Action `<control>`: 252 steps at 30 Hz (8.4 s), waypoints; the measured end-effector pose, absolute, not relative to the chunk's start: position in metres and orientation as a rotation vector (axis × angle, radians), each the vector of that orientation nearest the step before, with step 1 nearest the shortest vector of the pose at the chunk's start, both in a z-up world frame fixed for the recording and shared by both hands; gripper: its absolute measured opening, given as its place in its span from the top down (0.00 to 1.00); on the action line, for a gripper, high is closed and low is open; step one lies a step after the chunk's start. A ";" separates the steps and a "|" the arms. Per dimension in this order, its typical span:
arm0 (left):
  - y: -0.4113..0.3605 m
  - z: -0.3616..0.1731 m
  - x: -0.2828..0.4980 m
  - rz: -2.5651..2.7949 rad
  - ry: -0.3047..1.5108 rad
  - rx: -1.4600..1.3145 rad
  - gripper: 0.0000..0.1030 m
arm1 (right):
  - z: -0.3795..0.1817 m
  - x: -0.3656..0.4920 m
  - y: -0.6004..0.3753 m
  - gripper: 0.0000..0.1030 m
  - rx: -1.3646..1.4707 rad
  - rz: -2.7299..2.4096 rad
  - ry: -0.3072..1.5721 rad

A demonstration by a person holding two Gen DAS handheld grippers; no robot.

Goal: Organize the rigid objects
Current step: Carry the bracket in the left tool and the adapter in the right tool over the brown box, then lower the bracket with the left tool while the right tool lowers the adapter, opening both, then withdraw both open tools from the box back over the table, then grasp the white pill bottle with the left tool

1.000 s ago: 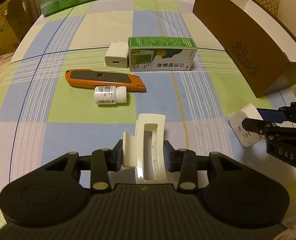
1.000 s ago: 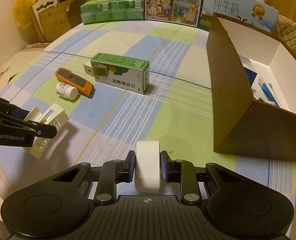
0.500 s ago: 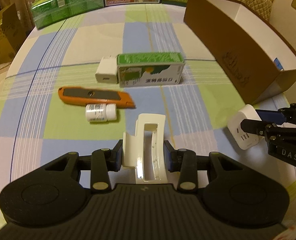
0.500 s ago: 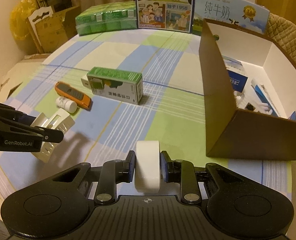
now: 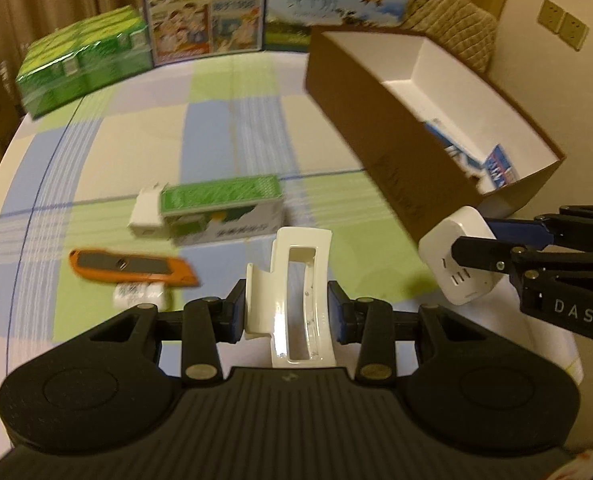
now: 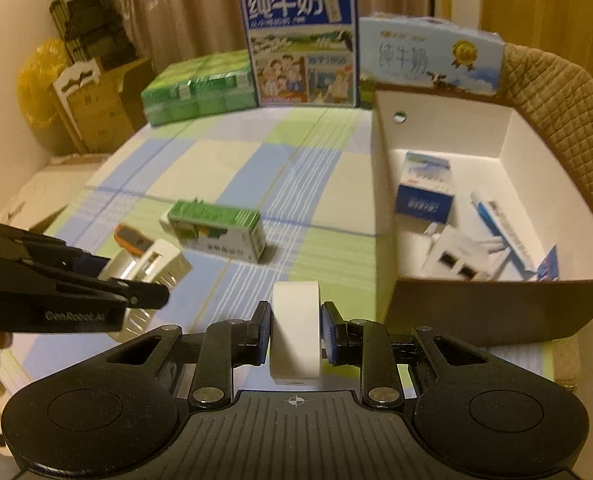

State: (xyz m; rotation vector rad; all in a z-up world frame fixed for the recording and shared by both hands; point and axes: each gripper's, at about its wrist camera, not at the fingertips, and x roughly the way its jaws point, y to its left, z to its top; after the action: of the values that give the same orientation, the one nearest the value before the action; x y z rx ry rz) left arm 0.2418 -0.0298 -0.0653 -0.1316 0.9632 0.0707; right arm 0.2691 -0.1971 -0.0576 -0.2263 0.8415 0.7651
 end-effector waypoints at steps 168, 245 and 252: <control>-0.090 -0.009 0.310 -0.004 0.906 -0.136 0.41 | -0.004 0.362 -0.302 0.33 0.077 0.618 0.841; 0.088 -0.149 0.250 0.230 1.051 -0.191 0.50 | -0.124 0.318 -0.106 0.33 -0.181 0.773 1.082; 0.089 -0.155 0.256 0.224 1.071 -0.184 0.59 | -0.128 0.324 -0.104 0.33 -0.188 0.768 1.094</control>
State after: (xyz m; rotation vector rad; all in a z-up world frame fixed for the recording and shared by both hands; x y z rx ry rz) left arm 0.2558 0.0887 -0.1551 -0.1841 1.0708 0.2244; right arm 0.3241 -0.1043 -0.1280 -0.1882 1.0944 0.7681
